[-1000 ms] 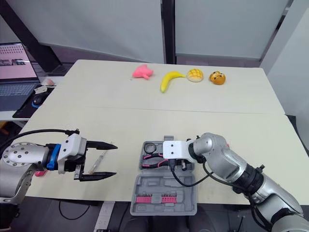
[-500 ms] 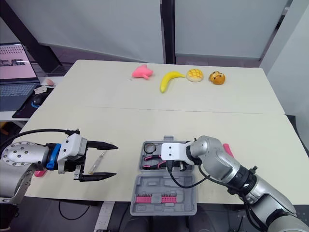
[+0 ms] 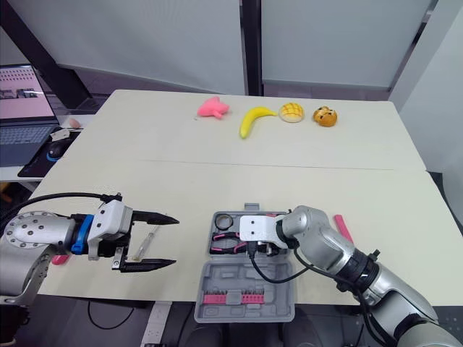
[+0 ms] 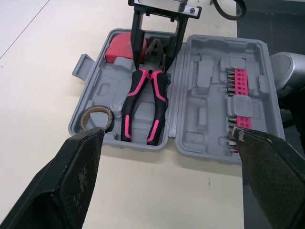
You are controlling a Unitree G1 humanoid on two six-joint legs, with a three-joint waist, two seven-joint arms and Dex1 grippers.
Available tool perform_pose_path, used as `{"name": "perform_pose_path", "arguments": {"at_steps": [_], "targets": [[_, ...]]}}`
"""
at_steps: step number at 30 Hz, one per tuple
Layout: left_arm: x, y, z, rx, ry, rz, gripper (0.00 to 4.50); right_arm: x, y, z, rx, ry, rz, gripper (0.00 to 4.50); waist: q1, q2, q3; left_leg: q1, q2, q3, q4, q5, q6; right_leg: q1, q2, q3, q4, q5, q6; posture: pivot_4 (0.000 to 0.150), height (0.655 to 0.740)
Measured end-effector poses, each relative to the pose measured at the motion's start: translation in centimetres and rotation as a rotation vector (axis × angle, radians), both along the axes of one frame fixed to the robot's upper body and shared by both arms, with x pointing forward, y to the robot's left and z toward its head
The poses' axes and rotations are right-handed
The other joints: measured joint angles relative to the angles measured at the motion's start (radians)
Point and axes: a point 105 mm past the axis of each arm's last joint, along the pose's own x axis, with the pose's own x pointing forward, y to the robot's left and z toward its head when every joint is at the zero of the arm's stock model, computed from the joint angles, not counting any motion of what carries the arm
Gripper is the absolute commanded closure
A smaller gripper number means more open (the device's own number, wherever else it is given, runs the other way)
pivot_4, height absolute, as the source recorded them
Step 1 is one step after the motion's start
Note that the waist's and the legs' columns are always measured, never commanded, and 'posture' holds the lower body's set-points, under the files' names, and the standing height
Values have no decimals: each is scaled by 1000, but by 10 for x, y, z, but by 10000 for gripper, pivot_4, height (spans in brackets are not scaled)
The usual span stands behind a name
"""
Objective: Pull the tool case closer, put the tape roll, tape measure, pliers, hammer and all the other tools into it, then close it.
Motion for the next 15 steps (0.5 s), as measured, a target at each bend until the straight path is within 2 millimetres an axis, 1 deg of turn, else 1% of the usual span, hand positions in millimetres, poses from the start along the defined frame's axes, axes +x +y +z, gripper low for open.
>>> {"name": "perform_pose_path", "arguments": {"at_steps": [2, 5, 8, 10, 12, 15], "targets": [[1, -1, 2, 1, -9, -2, 0, 0, -4, 4, 7, 11, -6, 12479, 0, 0, 0, 0, 0, 0, 0, 0, 0, 0, 0, 0, 0, 0, 0, 1500, 7400], [2, -2, 3, 2, -13, -6, 0, 0, -7, 17, 60, 29, -14, 12479, 0, 0, 0, 0, 0, 0, 0, 0, 0, 0, 0, 0, 0, 0, 0, 1500, 7400], [3, -4, 3, 1, -17, -16, 0, -4, -5, 33, 163, 38, 14, 12479, 0, 0, 0, 0, 0, 0, 0, 0, 0, 0, 0, 0, 0, 0, 0, 1500, 7400], [4, -6, 3, -3, -23, -16, 0, -10, -1, 34, 247, 44, 47, 12479, 1, 0, 0, 0, 0, 0, 0, 0, 0, 0, 0, 0, 0, 0, 0, 1500, 7400], [5, -8, 3, -10, -25, -17, 0, -15, 3, 32, 322, 44, 73, 16323, 0, 0, 0, 0, 0, 0, 0, 0, 0, 0, 0, 0, 0, 0, 0, 1500, 7400], [5, -11, 4, -12, -29, -25, 0, -12, 7, 33, 393, -27, 93, 23392, 0, 0, 0, 0, 0, 0, 0, 0, 0, 1, 0, 0, 0, 0, 0, 1500, 7400]]}}
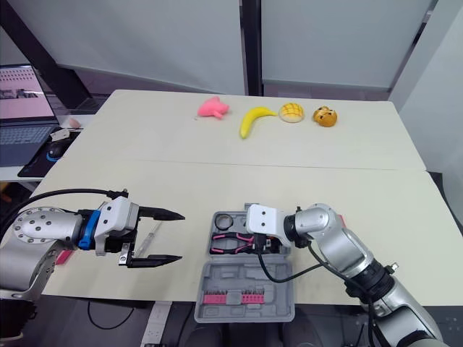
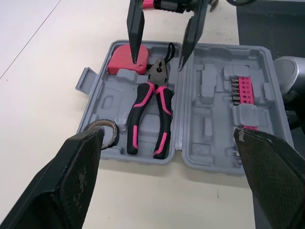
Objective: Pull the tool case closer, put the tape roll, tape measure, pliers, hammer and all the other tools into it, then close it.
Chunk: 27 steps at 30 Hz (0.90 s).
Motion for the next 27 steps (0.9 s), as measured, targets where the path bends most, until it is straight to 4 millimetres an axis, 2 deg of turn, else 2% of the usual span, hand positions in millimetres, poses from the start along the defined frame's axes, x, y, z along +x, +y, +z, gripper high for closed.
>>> {"name": "perform_pose_path", "arguments": {"at_steps": [3, 7, 11, 19, 27], "targets": [[0, -1, 1, 0, -3, -3, 0, 7, 0, -2, 47, -47, -27, 29594, -1, 0, 0, 0, 0, 0, 0, 0, 0, 0, 0, 0, 0, 0, 0, 1500, 7400], [-1, -2, 1, 0, -6, -7, 0, 8, 2, -14, 74, -37, -44, 38114, 0, 0, 0, 0, 0, 0, 0, 0, 0, 0, 0, 0, 0, 0, 0, 1500, 7400], [0, -2, 2, 1, -10, -8, 0, 11, 5, -22, 83, -45, -54, 44875, 0, 0, 0, 0, 0, 0, 0, 0, 0, 0, 0, 0, 0, 0, 0, 1500, 7400], [1, -2, 3, 0, -15, -5, 0, 16, 3, -50, 27, -17, -108, 44875, 0, 0, 0, 1, 0, 0, 0, 0, 0, 0, 0, 0, 0, 0, 0, 1500, 7400], [1, -1, 1, -2, -16, 11, 0, 19, 2, -58, 3, -13, -124, 44875, 0, 0, 0, 11, 0, 1, -1, 0, 0, 9, 0, 1, 0, 0, 0, 1500, 7400]]}}
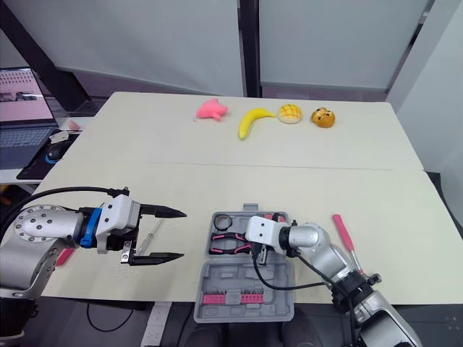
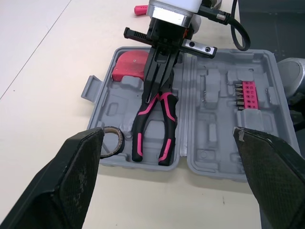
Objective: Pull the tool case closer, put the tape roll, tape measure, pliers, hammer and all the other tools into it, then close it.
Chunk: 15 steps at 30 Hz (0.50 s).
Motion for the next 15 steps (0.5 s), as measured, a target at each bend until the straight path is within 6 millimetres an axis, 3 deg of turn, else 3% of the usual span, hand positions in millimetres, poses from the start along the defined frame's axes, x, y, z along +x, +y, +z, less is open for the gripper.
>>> {"name": "perform_pose_path", "arguments": {"at_steps": [8, 15], "targets": [[-2, 1, -4, -3, 13, 11, 0, 0, -1, -6, 31, 117, -79, 44875, 0, -1, -2, 3, 0, 1, 0, 0, 0, 2, 0, 1, 0, 0, 0, 1500, 7400], [-2, 0, -4, -5, 2, 14, 0, 1, -1, -7, 31, 115, -77, 44875, 0, -1, -4, 4, 0, 1, -1, 0, 0, 2, 0, 1, 0, 0, 0, 1500, 7400]]}}
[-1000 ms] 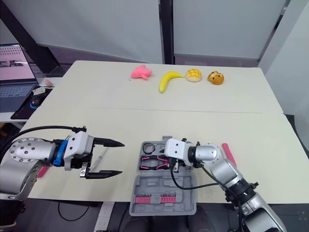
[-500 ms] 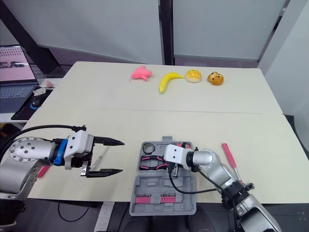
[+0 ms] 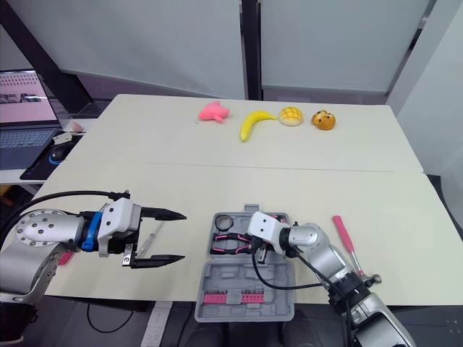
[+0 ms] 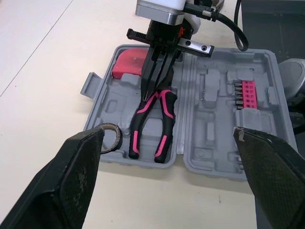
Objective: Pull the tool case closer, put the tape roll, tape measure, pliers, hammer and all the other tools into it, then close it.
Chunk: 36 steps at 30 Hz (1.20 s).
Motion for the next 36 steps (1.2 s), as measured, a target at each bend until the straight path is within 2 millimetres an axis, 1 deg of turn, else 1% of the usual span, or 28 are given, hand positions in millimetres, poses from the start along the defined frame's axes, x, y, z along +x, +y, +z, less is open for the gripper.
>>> {"name": "perform_pose_path", "arguments": {"at_steps": [4, 7, 9, 11, 14, 15, 17, 19, 21, 23, 24, 26, 27, 31, 32, 34, 36], "targets": [[1, 0, 0, -1, -6, 1, 0, 1, 0, 2, -2, -27, 12, 44875, 0, 0, 0, 0, 0, 0, 0, 0, 0, 0, 0, 0, 0, 0, 0, 1500, 7400], [1, 0, 0, -5, -5, 5, 0, 1, -1, 7, 24, -27, 21, 44875, 0, 0, 0, -1, 0, 0, 0, 0, 0, -1, 0, 0, 0, 0, 0, 1500, 7400], [1, 1, -1, -12, 9, 18, 0, 1, -9, 15, 41, -16, 24, 40703, 1, 1, 1, -3, 0, 0, 0, 0, 0, -2, 0, 0, 0, 0, 0, 1500, 7400], [3, 6, -3, -30, 35, 54, 0, 5, -24, 34, 66, -45, 24, 36909, 1, 1, 1, -5, 0, 0, 0, 0, 0, -3, 0, 0, -1, 0, 0, 1500, 7400], [3, 16, -3, -72, 97, 117, 0, 6, -52, 61, 52, -80, 47, 30657, 1, 2, 2, -6, 0, 0, 0, 0, 0, -4, 0, -1, -1, 0, 0, 1500, 7400], [2, 21, -3, -87, 123, 142, 0, 6, -64, 71, 52, -83, 46, 28538, 1, 2, 2, -6, 0, 0, 0, 0, 0, -4, 0, -1, -1, 0, 0, 1500, 7400], [4, 37, -1, -99, 160, 212, 0, 4, -88, 89, 42, -89, 47, 24685, 1, 2, 2, -6, 0, -1, -1, 0, 0, -4, 0, -1, -1, 0, 0, 1500, 7400], [7, 54, 4, -105, 169, 282, 0, 2, -105, 103, 41, -95, 44, 20498, 1, 2, 2, -6, 0, -1, -1, 0, 0, -4, 0, -1, -1, 0, 0, 1500, 7400], [9, 71, 10, -105, 179, 342, 0, 0, -119, 114, 54, -87, 36, 16281, 0, 3, 3, -6, 0, 0, -1, 0, 0, -4, 0, -1, -1, 0, 0, 1500, 7400], [10, 92, 17, -100, 189, 414, 0, -3, -136, 121, 62, -71, 15, 11420, 0, 2, 3, -6, 0, 0, -1, 0, 0, -4, 0, -1, -2, 0, 0, 1500, 7400], [9, 102, 20, -99, 196, 449, 0, -3, -146, 125, 62, -64, -3, 8669, 0, 3, 3, -6, 0, 1, -1, 0, 0, -4, 0, -1, -2, 0, 0, 1500, 7400], [7, 126, 24, -96, 217, 528, 0, -5, -171, 131, 35, -49, -51, 1365, 0, 3, 3, -6, 0, 1, -1, 0, 0, -5, 0, -1, -2, 0, 0, 1500, 7400], [6, 140, 27, -97, 226, 571, 0, -6, -186, 134, 23, -40, -84, 349, 0, 3, 3, -6, 0, 1, -1, 0, 0, -5, 0, -1, -2, -1, -1, 1500, 7400], [-3, 193, 31, -82, 227, 755, 0, -7, -227, 139, -10, -13, -196, 349, -2, 4, 4, -5, 0, 2, -1, 0, 0, -5, 0, 0, -2, -2, -2, 1500, 7400], [-5, 203, 31, -82, 223, 789, 0, -7, -235, 139, -8, -7, -226, 349, -3, 4, 4, -5, 0, 2, -1, 0, 0, -5, 0, 0, -2, -2, -2, 1500, 7400], [-7, 216, 30, -92, 211, 833, 0, -6, -244, 138, 6, -5, -261, 349, -3, 4, 4, -5, 0, 2, -1, 0, 0, -5, 0, 0, -1, -2, -2, 1500, 7400], [-9, 230, 31, -101, 194, 884, 0, -5, -256, 132, 15, 9, -300, 349, -2, 3, 3, -5, 0, 2, -1, 0, 0, -5, 0, 0, -1, -2, -1, 1500, 7400]]}}
